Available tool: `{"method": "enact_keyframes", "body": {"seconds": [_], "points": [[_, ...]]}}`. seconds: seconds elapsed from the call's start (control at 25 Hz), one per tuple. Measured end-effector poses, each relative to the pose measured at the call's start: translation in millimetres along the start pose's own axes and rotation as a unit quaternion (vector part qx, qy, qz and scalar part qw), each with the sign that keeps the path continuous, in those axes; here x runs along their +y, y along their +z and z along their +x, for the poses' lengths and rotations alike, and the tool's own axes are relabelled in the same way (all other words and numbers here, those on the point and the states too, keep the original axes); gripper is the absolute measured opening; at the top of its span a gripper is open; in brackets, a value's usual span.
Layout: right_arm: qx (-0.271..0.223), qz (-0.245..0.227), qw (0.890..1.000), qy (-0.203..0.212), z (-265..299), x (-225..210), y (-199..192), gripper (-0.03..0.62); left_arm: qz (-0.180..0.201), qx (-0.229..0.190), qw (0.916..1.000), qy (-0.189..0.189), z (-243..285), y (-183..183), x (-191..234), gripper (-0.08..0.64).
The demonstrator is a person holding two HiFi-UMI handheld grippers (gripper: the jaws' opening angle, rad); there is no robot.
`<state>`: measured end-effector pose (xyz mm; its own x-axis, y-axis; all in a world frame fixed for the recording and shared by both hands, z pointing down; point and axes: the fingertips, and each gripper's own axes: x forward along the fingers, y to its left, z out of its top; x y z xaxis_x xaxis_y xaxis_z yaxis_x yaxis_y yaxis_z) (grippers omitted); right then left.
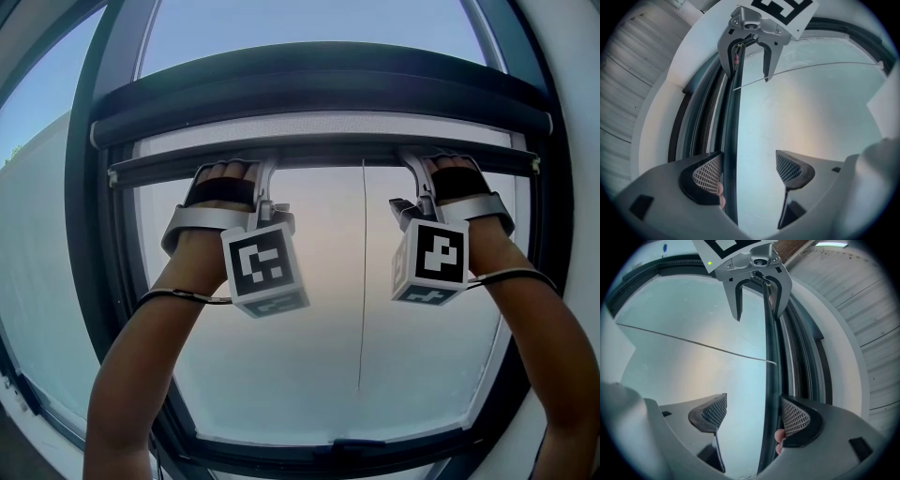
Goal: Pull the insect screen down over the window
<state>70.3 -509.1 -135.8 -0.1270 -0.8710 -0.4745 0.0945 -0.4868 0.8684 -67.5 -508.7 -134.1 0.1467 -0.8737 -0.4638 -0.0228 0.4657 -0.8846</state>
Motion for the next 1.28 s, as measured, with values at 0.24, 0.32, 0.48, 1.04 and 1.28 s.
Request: {"method": "enact_keyframes", "body": {"seconds": [0.24, 0.32, 0.48, 1.04, 1.28], "points": [[0.002, -0.011, 1.000, 0.013, -13, 21, -1, 0.331, -0.049, -0.040, 0.9972, -0.040, -16, 10, -19, 0.341], [0.002, -0.010, 1.000, 0.019, -18, 30, -2, 0.331, -0.080, -0.062, 0.9931, -0.058, -23, 17, -27, 0.341], [0.007, -0.001, 1.000, 0.030, -27, 48, 1, 0.332, -0.030, -0.047, 0.9974, -0.046, -31, 14, -44, 0.341], [0.012, 0.006, 0.996, 0.086, -44, 70, 8, 0.331, -0.007, 0.011, 0.9970, -0.076, -39, 6, -72, 0.341], [-0.007, 0.001, 0.994, 0.108, -64, 101, 16, 0.331, 0.006, 0.029, 0.9943, -0.103, -59, 5, -105, 0.341]]}}
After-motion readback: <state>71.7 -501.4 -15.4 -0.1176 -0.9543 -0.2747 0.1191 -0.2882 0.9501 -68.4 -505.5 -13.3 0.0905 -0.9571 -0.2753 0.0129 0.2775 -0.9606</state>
